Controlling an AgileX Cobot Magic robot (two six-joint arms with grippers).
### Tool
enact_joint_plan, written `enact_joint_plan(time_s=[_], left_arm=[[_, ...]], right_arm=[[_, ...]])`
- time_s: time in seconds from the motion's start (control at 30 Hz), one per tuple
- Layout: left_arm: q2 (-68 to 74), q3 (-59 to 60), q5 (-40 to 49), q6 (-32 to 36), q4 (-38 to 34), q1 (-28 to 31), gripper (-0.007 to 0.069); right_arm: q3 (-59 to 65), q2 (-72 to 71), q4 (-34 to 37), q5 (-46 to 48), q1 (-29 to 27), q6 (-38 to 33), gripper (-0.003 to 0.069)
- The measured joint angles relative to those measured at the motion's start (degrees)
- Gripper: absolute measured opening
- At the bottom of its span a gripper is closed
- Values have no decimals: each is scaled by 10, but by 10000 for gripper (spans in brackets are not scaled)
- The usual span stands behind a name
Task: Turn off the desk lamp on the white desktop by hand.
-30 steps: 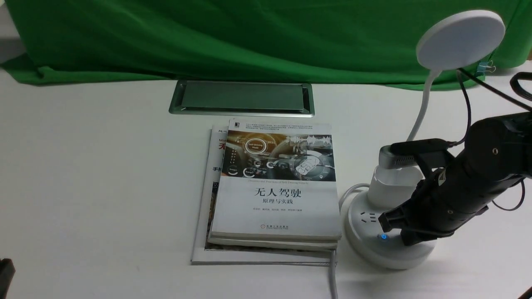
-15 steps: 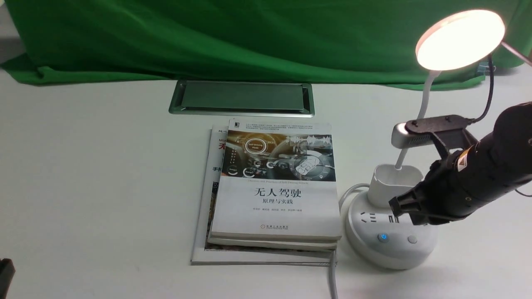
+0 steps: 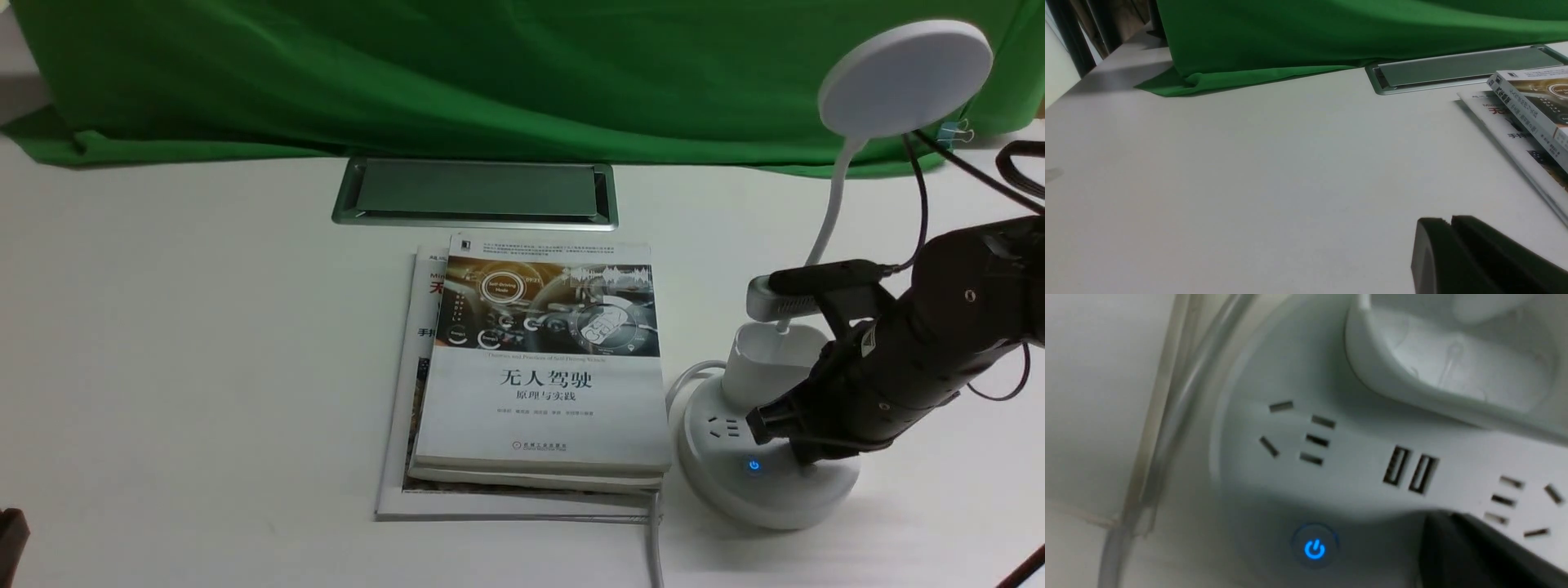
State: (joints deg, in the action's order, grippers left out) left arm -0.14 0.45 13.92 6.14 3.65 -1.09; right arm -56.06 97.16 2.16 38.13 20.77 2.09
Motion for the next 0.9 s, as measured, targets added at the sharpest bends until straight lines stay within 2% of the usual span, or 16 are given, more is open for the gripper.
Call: enact_joint_plan(time_s=[0.33,0.9], left_arm=[[0,0,0,0,0,0,20],[0,0,0,1,0,0,20]], right_arm=[[5,-86,-1,27,0,1,52],[155,-430,-4,83,12,17,56]])
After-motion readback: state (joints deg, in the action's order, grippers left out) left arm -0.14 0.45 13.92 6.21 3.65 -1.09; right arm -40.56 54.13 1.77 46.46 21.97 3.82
